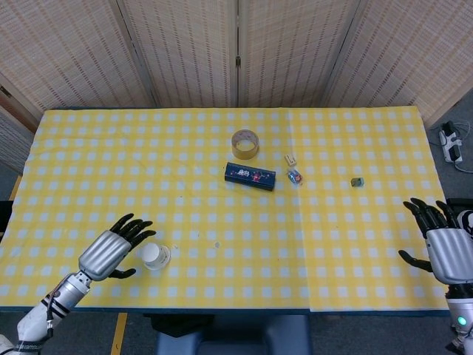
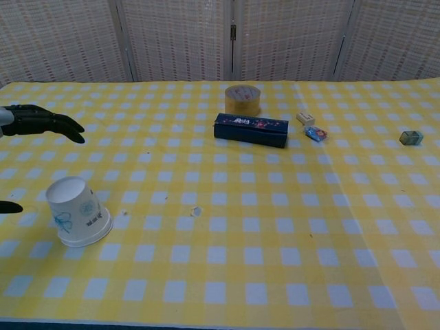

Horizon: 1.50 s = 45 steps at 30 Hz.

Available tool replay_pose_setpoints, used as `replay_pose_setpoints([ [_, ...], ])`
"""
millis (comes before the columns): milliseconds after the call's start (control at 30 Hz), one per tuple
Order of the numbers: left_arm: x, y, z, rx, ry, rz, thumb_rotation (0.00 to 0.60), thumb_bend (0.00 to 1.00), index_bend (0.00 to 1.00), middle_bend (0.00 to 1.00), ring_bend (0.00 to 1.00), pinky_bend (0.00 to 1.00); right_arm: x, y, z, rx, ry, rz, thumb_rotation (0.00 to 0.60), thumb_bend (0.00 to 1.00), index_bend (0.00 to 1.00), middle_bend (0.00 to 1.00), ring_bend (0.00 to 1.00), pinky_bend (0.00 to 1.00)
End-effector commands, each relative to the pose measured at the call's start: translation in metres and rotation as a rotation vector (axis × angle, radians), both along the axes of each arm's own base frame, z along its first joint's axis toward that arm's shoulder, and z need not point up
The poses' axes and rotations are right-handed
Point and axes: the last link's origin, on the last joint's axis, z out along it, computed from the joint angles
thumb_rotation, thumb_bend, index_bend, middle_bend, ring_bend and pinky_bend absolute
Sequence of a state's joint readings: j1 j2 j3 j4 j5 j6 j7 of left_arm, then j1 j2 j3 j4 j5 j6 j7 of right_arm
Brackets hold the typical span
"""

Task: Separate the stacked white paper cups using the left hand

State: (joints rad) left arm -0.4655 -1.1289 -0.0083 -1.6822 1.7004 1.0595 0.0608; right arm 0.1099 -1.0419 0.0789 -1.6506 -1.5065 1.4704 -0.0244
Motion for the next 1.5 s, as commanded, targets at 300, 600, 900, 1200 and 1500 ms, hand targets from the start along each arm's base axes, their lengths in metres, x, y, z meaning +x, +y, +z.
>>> replay_pose_setpoints([
  [300, 0.018, 0.010, -0.021, -0.114, 0.011, 0.022, 0.600, 0.29, 0.22, 0.14, 0.15, 0.05, -0.002, -0.002, 0.001, 0.002, -0.007, -0.004, 0.600, 0.16, 0.17, 0.15, 0.18, 0.10],
  [600, 0.023, 0.017, -0.032, -0.146, 0.009, 0.042, 0.600, 0.33, 0.25, 0.16, 0.16, 0.05, -0.004, -0.002, 0.004, -0.003, -0.012, -0.007, 0.600, 0.16, 0.17, 0.15, 0.18, 0.10],
  [900, 0.018, 0.017, -0.032, -0.148, 0.029, 0.065, 0.600, 0.35, 0.27, 0.17, 0.16, 0.05, -0.008, -0.001, 0.002, 0.002, -0.021, -0.017, 0.600, 0.16, 0.17, 0.15, 0.19, 0.10],
  [1200, 0.015, 0.018, -0.028, -0.135, 0.033, 0.080, 0.600, 0.36, 0.30, 0.18, 0.17, 0.05, -0.007, -0.002, 0.000, 0.010, -0.021, -0.014, 0.600, 0.16, 0.17, 0.15, 0.18, 0.10],
  [1500, 0.013, 0.020, -0.027, -0.125, 0.046, 0.083, 0.600, 0.39, 0.30, 0.18, 0.17, 0.06, -0.008, -0.002, 0.001, 0.008, -0.023, -0.015, 0.600, 0.16, 0.17, 0.15, 0.19, 0.10],
])
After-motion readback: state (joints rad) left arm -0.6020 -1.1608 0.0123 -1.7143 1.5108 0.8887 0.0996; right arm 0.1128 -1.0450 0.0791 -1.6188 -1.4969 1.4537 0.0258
